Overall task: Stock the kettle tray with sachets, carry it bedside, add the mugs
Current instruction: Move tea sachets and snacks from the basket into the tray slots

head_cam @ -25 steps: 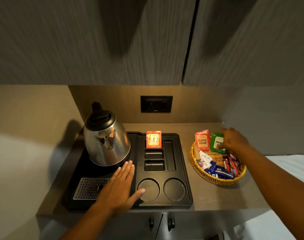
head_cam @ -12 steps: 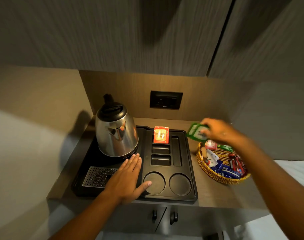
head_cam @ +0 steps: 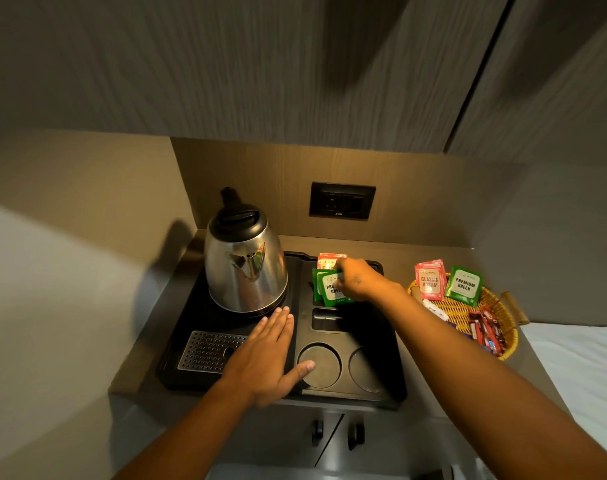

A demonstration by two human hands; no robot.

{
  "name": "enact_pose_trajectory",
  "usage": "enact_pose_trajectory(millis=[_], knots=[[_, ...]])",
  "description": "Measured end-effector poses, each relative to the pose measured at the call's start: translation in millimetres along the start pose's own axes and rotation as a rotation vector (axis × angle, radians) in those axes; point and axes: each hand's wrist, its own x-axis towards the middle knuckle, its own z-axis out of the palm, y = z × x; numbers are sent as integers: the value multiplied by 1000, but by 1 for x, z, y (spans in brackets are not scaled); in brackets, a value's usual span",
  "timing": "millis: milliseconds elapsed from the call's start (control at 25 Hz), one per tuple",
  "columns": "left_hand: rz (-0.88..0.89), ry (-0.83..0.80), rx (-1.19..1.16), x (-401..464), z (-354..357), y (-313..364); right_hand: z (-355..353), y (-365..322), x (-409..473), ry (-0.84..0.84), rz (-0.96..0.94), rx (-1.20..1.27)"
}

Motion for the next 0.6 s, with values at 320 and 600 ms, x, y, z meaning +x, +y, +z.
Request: enact_pose_trajectory(millis=[320,600], knots=[[1,-22,4,0,-1,1,8,11,-19,174,87,240],[12,-24,-1,0,-4,2,-57,118,-90,337,358,-15]])
